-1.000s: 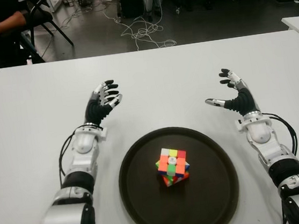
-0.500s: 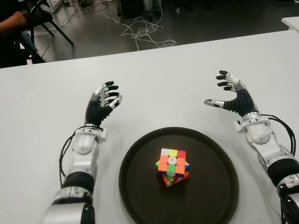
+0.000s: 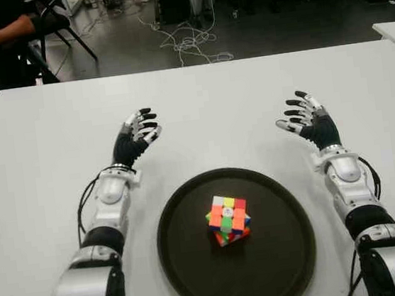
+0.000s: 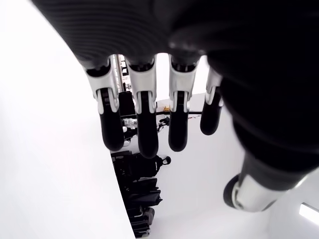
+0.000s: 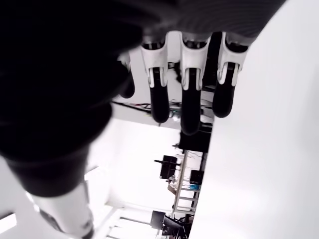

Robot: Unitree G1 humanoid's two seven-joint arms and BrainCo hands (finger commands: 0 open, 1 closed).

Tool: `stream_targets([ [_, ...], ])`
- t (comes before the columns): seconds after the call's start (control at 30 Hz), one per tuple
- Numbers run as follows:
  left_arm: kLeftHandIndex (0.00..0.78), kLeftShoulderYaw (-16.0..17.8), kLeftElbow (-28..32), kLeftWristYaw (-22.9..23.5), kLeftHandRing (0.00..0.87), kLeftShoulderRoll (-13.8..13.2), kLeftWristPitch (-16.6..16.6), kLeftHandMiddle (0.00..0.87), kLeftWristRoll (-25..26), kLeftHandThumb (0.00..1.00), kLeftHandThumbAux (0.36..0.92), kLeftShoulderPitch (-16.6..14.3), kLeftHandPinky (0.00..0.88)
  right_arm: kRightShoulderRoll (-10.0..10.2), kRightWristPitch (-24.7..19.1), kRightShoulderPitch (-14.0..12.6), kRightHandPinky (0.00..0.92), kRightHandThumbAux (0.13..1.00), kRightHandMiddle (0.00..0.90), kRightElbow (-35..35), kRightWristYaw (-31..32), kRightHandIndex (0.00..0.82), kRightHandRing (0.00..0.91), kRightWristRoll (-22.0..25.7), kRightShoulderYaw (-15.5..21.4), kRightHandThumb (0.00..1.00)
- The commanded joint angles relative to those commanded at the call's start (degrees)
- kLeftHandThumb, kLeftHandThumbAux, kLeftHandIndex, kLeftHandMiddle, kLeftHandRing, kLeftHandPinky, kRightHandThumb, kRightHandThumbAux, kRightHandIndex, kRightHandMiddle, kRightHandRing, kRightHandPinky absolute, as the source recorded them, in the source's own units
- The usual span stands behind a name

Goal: Pick up the Rubik's Cube and put it in the plate

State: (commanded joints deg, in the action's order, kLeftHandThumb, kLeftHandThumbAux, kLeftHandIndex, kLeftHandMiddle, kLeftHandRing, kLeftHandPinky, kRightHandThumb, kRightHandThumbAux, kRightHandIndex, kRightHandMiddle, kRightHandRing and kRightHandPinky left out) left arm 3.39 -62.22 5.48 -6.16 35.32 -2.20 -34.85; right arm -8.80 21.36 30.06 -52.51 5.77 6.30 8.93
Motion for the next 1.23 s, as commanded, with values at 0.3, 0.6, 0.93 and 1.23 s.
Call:
stream_targets([
  [0.3, 0.212, -0.16, -0.04, -0.02, 0.258, -0.11, -0.07, 0.258, -0.03, 0.051, 0.723, 0.03, 0.271, 0.57, -3.77, -0.54, 0.398, 0.866, 0.273, 2.72, 0.81, 0.157, 0.320, 1.11, 0.84, 0.066],
  [0.6, 0.208, 0.43, 0.11, 1.69, 0.264, 0.29, -0.79, 0.257, 1.42, 0.073, 0.715, 0.13, 0.290, 1.12, -4.71, -1.53, 0.408, 0.858, 0.280, 5.19, 0.27, 0.166, 0.327, 0.88, 0.94, 0.070],
  [0.93, 0.221, 0.88, 0.32, 2.09, 0.274, 0.53, -0.63, 0.272, 1.81, 0.063, 0.749, 0.16, 0.297, 1.18, -2.13, -2.30, 0.399, 0.830, 0.295, 5.79, -1.21, 0.196, 0.335, -0.73, 0.41, 0.031],
  [1.23, 0.224, 1.46, 0.53, 2.55, 0.275, 0.75, -0.86, 0.273, 2.08, 0.061, 0.751, 0.21, 0.291, 1.10, 0.84, -2.78, 0.401, 0.828, 0.310, 5.57, -2.88, 0.222, 0.345, -2.65, -0.21, 0.015],
])
